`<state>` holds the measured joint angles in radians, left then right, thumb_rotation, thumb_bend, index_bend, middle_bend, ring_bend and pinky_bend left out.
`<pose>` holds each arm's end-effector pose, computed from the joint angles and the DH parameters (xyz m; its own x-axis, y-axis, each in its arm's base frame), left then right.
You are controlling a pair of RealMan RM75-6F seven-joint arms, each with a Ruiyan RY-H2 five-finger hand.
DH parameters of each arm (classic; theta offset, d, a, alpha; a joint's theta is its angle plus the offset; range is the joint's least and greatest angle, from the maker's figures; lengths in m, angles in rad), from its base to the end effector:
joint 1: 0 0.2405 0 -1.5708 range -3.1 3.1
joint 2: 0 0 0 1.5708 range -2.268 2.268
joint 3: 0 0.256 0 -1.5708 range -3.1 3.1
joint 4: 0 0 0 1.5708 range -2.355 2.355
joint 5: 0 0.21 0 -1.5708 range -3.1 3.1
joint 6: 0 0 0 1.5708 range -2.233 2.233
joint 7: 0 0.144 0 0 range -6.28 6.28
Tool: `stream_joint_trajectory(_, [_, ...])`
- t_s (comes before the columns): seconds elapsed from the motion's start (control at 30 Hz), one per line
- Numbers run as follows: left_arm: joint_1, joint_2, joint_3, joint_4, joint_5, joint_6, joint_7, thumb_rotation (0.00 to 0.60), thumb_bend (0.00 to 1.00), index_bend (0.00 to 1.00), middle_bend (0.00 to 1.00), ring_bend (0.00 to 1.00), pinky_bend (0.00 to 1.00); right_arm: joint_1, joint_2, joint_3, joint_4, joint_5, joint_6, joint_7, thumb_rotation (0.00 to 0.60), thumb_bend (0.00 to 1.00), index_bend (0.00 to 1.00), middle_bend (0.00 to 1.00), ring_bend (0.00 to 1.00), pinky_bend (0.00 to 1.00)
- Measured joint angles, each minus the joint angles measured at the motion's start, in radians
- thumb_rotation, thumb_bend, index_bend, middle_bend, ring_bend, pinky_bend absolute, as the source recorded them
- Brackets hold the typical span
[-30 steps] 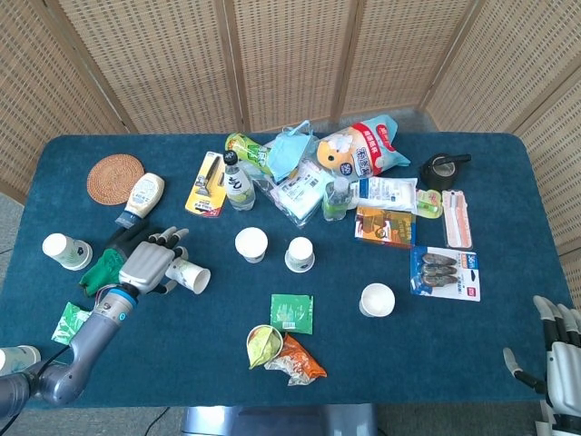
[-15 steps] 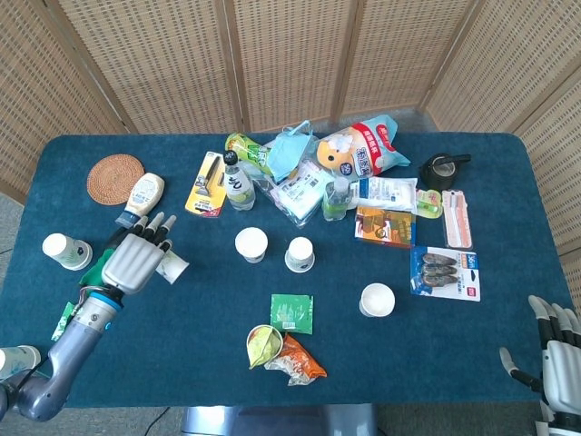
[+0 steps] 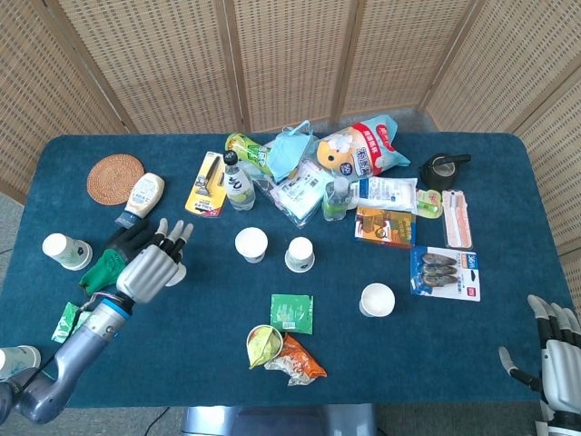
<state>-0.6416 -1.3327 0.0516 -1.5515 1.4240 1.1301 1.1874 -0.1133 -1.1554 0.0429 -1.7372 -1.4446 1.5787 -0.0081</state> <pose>-0.2020 0.2940 0.0371 0.9441 -0.3187 0.0845 -0.0634 -0.4268 -0.9021 -0.3159 -0.1167 0.1516 0.2586 0.0201 0.9658 -0.9419 0.2270 0.2475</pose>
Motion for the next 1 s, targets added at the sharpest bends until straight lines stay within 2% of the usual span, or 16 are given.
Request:
stream_joint_trajectory(0.33, [-0.006,-0.067,0.014,0.037,-0.007,-0.043,0.139,0.6,0.39,0.42,0.05,0.0,0.16,-0.005,0.0,-0.001,0.011,0.004,0.002,0.014,0.542,0.35,0.0,0.11,0.0,0.0])
stream_joint_trajectory(0.43, [-0.007,-0.083,0.016,0.035,-0.009,-0.049,0.168,0.6,0.39,0.35,0.04,0.0,0.16,-0.006,0.001,-0.002,0.014,0.003,0.003,0.019,0.542,0.35,0.0,0.11,0.0,0.0])
stream_joint_trajectory(0.5, [-0.006,-0.088,0.018,0.03,-0.009,-0.05,0.181,0.6,0.39,0.28,0.02,0.0,0.15,-0.007,0.001,-0.002,0.016,0.003,0.003,0.021,0.542,0.36,0.0,0.11,0.0,0.0])
stream_joint_trajectory(0.63, [0.005,-0.092,0.022,0.009,-0.017,-0.045,0.205,0.6,0.39,0.07,0.0,0.0,0.14,-0.009,0.005,-0.001,0.017,-0.001,0.007,0.025,0.543,0.36,0.0,0.12,0.0,0.0])
stream_joint_trajectory(0.7, [0.011,-0.091,0.022,0.001,-0.02,-0.037,0.216,0.6,0.39,0.01,0.0,0.0,0.13,-0.009,0.007,-0.001,0.017,-0.004,0.01,0.025,0.545,0.36,0.0,0.11,0.0,0.0])
stream_joint_trajectory(0.87, [0.03,-0.079,0.012,-0.04,-0.033,-0.002,0.197,0.6,0.39,0.0,0.0,0.0,0.13,-0.009,0.008,-0.001,0.016,-0.009,0.012,0.025,0.542,0.36,0.0,0.11,0.0,0.0])
stream_joint_trajectory(1.0, [0.049,-0.062,-0.002,-0.068,-0.035,0.035,0.134,0.6,0.39,0.0,0.0,0.0,0.13,-0.007,0.01,0.0,0.016,-0.015,0.014,0.026,0.542,0.35,0.0,0.12,0.0,0.0])
